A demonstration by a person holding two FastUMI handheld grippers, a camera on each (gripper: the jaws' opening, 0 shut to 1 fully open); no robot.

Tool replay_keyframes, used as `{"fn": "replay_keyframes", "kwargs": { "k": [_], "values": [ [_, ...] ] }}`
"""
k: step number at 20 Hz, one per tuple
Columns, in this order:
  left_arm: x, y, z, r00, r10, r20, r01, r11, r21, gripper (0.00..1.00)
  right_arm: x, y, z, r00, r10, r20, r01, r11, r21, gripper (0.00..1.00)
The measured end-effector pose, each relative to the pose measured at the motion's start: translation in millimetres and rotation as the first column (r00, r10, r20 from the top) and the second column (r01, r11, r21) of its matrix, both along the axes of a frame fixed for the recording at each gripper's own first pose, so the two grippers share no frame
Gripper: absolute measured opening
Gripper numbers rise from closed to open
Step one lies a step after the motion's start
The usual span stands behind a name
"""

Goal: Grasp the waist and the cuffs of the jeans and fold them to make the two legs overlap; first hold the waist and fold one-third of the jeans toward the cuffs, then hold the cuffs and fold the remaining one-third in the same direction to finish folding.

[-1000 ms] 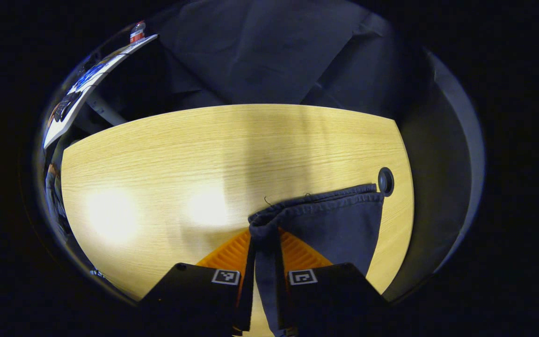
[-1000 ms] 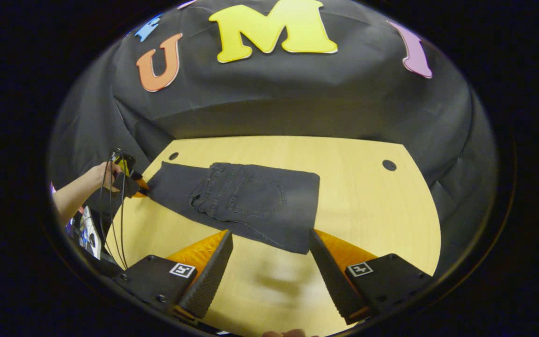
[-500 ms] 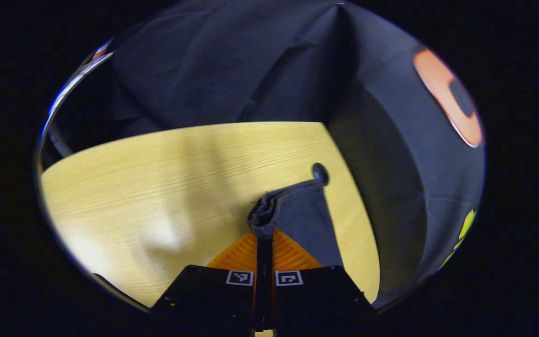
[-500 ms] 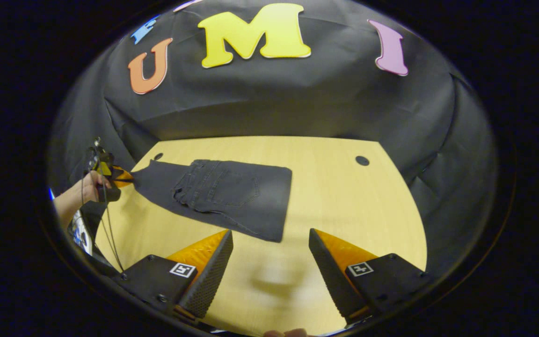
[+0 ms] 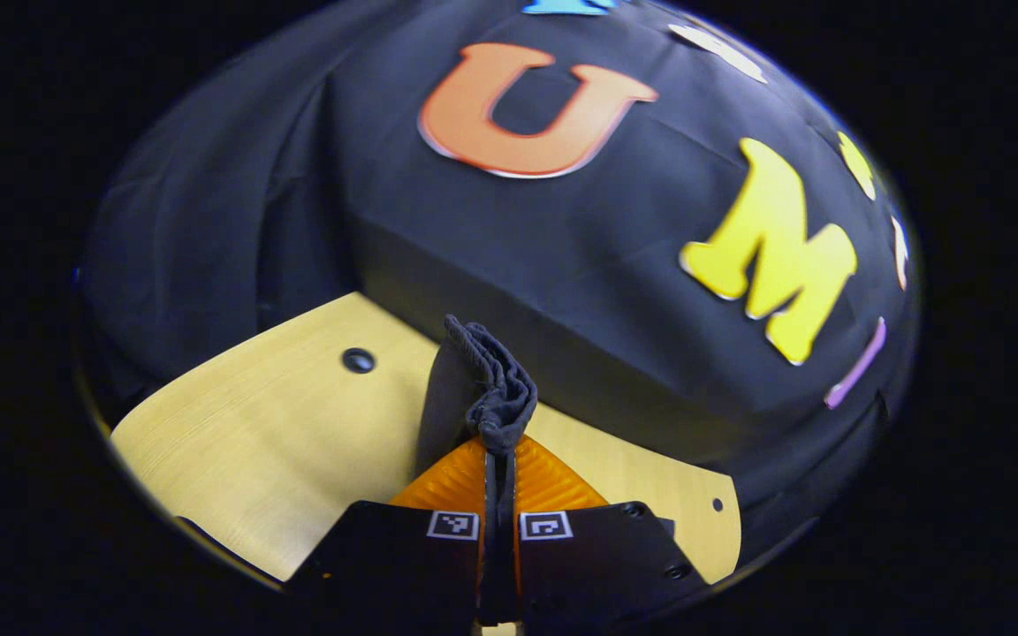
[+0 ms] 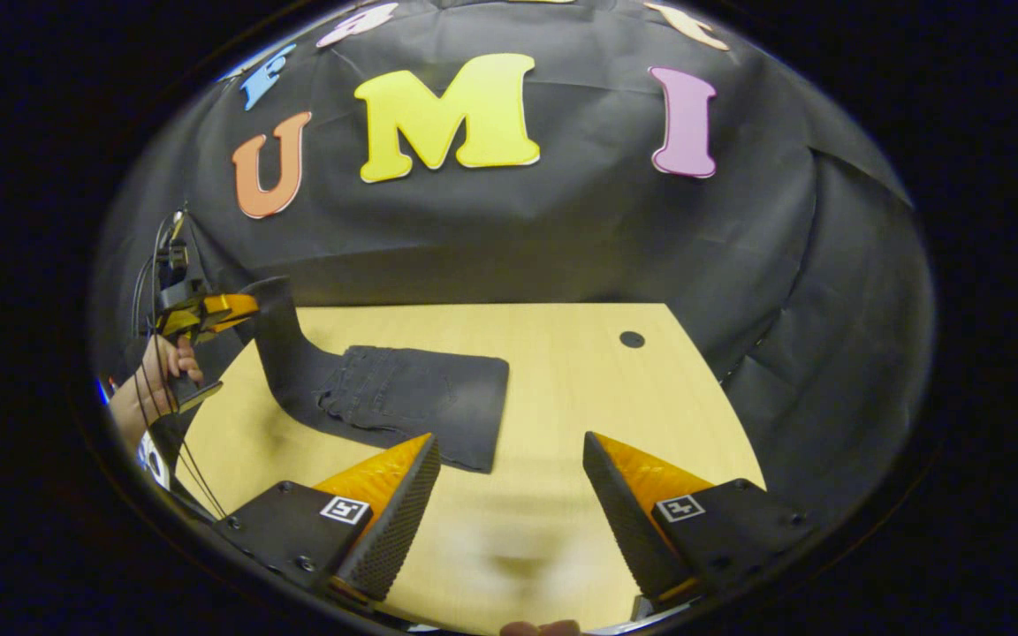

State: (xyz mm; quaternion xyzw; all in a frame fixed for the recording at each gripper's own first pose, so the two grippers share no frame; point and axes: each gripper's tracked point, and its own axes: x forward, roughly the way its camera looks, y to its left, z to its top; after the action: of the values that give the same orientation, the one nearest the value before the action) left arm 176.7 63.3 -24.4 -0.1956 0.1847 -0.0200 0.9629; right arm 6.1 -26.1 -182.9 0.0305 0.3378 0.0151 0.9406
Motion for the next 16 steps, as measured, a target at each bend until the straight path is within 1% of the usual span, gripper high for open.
{"fn": "replay_keyframes", "kwargs": {
  "k": [2,4,5,6,7,8,10,11,13,16],
  "values": [
    [-7.9,-49.4,20.4,0.993,-0.109,0.041,0.108,0.993,0.043,0.04,-10.2,-13.3,1.9,0.999,-0.033,0.002,0.033,0.999,0.009,1.0],
    [-17.1,-96.2,28.8,0.975,-0.214,0.055,0.209,0.974,0.082,0.04,-24.7,-32.2,-0.6,0.997,-0.072,-0.004,0.072,0.997,0.013,1.0],
    [-27.3,-163.7,-10.0,0.964,-0.261,0.057,0.254,0.962,0.103,0.04,-32.4,-41.3,-1.9,0.996,-0.091,-0.007,0.091,0.996,0.013,1.0],
    [-13.5,-149.1,-15.8,0.952,-0.301,0.052,0.293,0.948,0.123,0.04,-40.2,-50.9,-4.1,0.994,-0.11,-0.016,0.11,0.994,0.007,1.0],
    [-37.9,-183.8,-3.9,0.942,-0.333,0.043,0.324,0.935,0.147,0.03,-47.0,-60.8,-7.5,0.991,-0.131,-0.027,0.131,0.991,0.001,1.0],
    [-41.4,-200.6,-21.4,0.934,-0.356,0.025,0.347,0.921,0.175,0.04,-54.5,-70.4,-11.2,0.987,-0.153,-0.041,0.153,0.988,-0.004,0.99],
    [-44.3,-218.5,-60.6,0.926,-0.377,-0.026,0.372,0.9,0.228,0.03,-67.4,-89.0,-16.6,0.979,-0.192,-0.065,0.192,0.981,-0.012,1.0],
    [-39.1,-233.8,-94.9,0.924,-0.378,-0.049,0.378,0.892,0.249,0.03,-72.9,-97.4,-18.9,0.975,-0.208,-0.074,0.207,0.978,-0.02,1.0],
    [-38.5,-228.3,-114.0,0.925,-0.372,-0.084,0.38,0.881,0.282,0.04,-81.9,-108.8,-23.5,0.97,-0.225,-0.09,0.223,0.974,-0.033,1.0],
    [-44.3,-227.4,-135.2,0.933,-0.345,-0.101,0.359,0.883,0.302,0.03,-81.2,-111.4,-30.3,0.97,-0.22,-0.103,0.217,0.975,-0.037,1.0]
  ]
}}
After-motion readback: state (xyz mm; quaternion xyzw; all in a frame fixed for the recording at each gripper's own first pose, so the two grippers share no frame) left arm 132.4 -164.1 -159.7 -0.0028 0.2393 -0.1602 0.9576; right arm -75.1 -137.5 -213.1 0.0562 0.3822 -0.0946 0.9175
